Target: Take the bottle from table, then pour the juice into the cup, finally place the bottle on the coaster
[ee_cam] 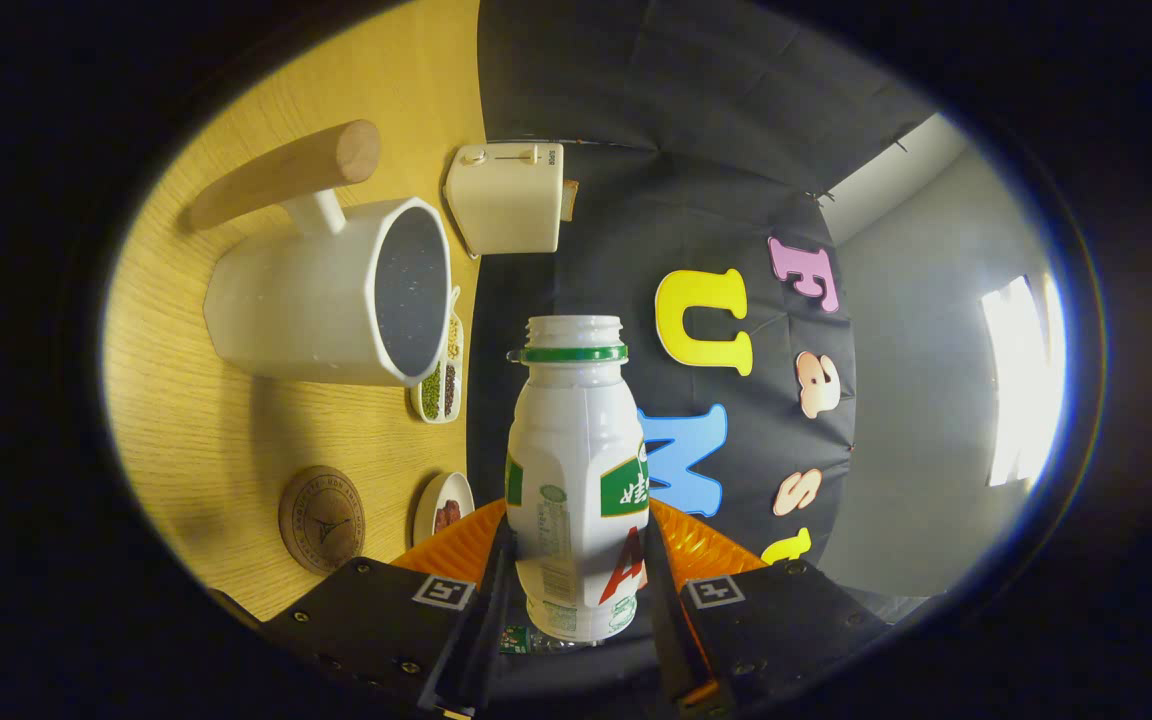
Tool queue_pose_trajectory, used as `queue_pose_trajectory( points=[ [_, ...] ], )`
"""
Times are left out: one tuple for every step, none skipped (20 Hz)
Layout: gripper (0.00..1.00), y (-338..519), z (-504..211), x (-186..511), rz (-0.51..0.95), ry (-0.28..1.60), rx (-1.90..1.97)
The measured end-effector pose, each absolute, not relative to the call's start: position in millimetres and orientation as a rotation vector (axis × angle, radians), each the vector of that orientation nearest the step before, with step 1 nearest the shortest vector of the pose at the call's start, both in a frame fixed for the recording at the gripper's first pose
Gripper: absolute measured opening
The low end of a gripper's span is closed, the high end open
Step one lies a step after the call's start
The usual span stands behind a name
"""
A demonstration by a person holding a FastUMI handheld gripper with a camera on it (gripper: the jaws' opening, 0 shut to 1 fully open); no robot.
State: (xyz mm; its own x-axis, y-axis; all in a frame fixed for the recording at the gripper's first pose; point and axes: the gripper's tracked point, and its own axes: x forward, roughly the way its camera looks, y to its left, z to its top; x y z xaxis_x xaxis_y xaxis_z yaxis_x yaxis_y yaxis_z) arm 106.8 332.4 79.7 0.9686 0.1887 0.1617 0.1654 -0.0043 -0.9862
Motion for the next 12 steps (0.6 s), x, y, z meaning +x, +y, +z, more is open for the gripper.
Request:
queue_pose_trajectory(
  points=[
    [0.62, 333.9, 78.9, 106.4, 0.019, -0.28, -1.588],
    [0.62, 334.3, 78.9, 106.1, 0.018, -0.282, -1.594],
    [0.62, 333.4, 79.6, 106.3, 0.015, -0.283, -1.601],
    [0.62, 333.3, 79.8, 104.8, 0.014, -0.284, -1.605],
    [0.62, 333.8, 79.0, 105.5, 0.014, -0.284, -1.608],
    [0.62, 333.5, 79.4, 106.0, 0.012, -0.286, -1.614],
    [0.62, 334.2, 80.6, 105.4, 0.009, -0.291, -1.622],
    [0.62, 335.1, 80.7, 104.5, 0.008, -0.294, -1.631],
    [0.62, 336.1, 80.6, 104.8, 0.009, -0.297, -1.637],
    [0.62, 336.0, 80.4, 104.3, 0.01, -0.298, -1.638],
    [0.62, 334.1, 80.1, 103.7, 0.009, -0.296, -1.638],
    [0.62, 334.2, 80.4, 103.3, 0.009, -0.296, -1.636]
  ],
)
